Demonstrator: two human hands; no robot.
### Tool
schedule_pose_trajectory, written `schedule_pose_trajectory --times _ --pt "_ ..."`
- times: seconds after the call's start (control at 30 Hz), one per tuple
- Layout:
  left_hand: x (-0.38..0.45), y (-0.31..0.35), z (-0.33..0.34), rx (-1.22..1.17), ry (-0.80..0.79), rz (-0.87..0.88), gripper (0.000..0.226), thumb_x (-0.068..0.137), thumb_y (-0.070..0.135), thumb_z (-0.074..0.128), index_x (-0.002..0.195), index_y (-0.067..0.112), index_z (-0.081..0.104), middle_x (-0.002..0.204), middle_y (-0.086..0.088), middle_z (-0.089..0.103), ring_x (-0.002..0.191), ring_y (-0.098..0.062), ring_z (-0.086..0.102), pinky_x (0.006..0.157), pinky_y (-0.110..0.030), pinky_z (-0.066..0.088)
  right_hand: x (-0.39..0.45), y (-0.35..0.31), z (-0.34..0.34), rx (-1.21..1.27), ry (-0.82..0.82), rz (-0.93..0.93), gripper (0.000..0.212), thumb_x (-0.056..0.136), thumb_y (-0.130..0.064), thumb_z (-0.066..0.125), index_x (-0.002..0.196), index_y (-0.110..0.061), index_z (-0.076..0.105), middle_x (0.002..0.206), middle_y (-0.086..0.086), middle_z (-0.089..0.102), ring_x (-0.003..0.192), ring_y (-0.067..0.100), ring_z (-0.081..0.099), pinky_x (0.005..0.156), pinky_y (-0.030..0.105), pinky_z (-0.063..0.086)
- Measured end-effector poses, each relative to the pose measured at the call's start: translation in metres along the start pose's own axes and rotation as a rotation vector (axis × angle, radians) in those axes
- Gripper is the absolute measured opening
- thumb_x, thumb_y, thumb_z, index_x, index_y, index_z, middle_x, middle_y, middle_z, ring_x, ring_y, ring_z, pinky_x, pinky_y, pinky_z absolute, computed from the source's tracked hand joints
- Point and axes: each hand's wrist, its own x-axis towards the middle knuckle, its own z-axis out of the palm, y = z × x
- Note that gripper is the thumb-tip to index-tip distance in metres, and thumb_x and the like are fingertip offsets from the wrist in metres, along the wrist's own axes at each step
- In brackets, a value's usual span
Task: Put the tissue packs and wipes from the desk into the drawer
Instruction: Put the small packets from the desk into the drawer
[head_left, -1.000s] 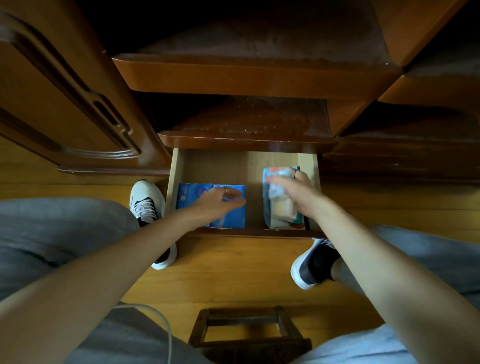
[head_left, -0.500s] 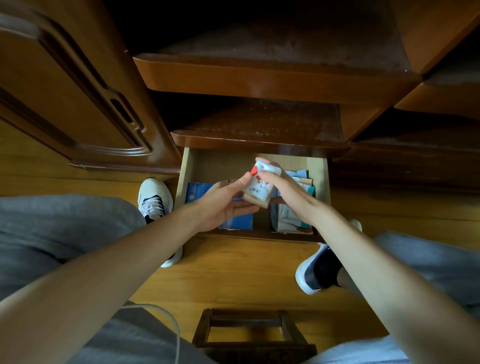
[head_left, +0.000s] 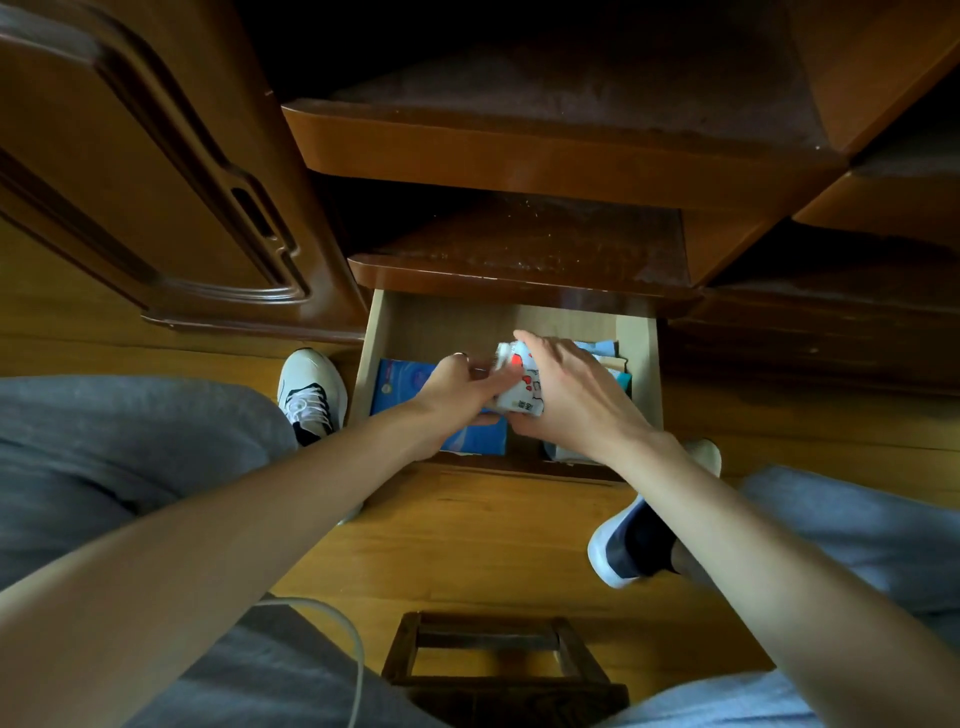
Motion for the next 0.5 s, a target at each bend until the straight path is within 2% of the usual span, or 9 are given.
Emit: schedule_pose_trajectory --times 0.07,0.17,0.27,0.33,0.43,0.5 --pt "0.000 -0.002 0.002 0.100 0.017 0.019 0.046 0.090 0.043 0.067 0.125 0.013 0.062 0.110 -0.002 0.072 0.097 -0.012 0.071 0.082 -0.032 0.061 -0.004 0.002 0.005 -0.028 -0.008 -0.009 0.101 0.075 -0.039 0.083 0.157 -0.010 0.031 0.139 0.015 0.058 0.123 0.028 0.059 0.095 0.037 0.053" --pt "0.001 -0.005 0.001 0.079 0.001 0.025 0.045 0.091 0.045 0.064 0.127 0.019 0.061 0.112 0.002 0.071 0.104 -0.011 0.068 0.085 -0.026 0.058 -0.003 0.010 0.013 0.052 -0.013 0.046 0.104 0.073 -0.040 0.086 0.156 -0.013 0.030 0.140 0.015 0.057 0.121 0.027 0.061 0.090 0.040 0.057" --pt "0.004 -0.005 -0.004 0.029 0.043 0.012 0.050 0.093 0.049 0.061 0.134 0.021 0.054 0.124 0.003 0.063 0.116 -0.014 0.059 0.099 -0.033 0.049 0.009 0.033 0.021 0.173 -0.037 0.130 0.102 0.071 -0.038 0.087 0.153 -0.013 0.033 0.137 0.013 0.058 0.118 0.024 0.062 0.089 0.036 0.057" --pt "0.008 -0.004 -0.009 0.036 0.124 -0.018 0.050 0.094 0.046 0.060 0.137 0.022 0.051 0.128 0.003 0.059 0.116 -0.012 0.057 0.104 -0.037 0.046 0.017 0.053 0.029 0.119 -0.158 0.175 0.102 0.072 -0.037 0.088 0.154 -0.015 0.031 0.139 0.011 0.057 0.122 0.026 0.059 0.094 0.037 0.053" --pt "0.010 -0.005 -0.015 -0.021 0.193 -0.085 0.043 0.095 0.041 0.060 0.133 0.021 0.052 0.124 -0.001 0.060 0.104 -0.013 0.066 0.100 -0.038 0.050 0.023 0.067 0.056 -0.032 -0.397 0.195 0.108 0.073 -0.042 0.084 0.158 -0.016 0.024 0.145 0.012 0.053 0.131 0.030 0.051 0.104 0.044 0.046" --pt "0.010 -0.007 -0.018 -0.045 0.190 -0.118 0.042 0.095 0.039 0.061 0.132 0.021 0.052 0.122 -0.003 0.061 0.096 -0.015 0.070 0.096 -0.037 0.053 0.024 0.068 0.078 -0.081 -0.472 0.174 0.109 0.072 -0.043 0.086 0.158 -0.012 0.026 0.147 0.014 0.051 0.136 0.032 0.047 0.110 0.046 0.042"
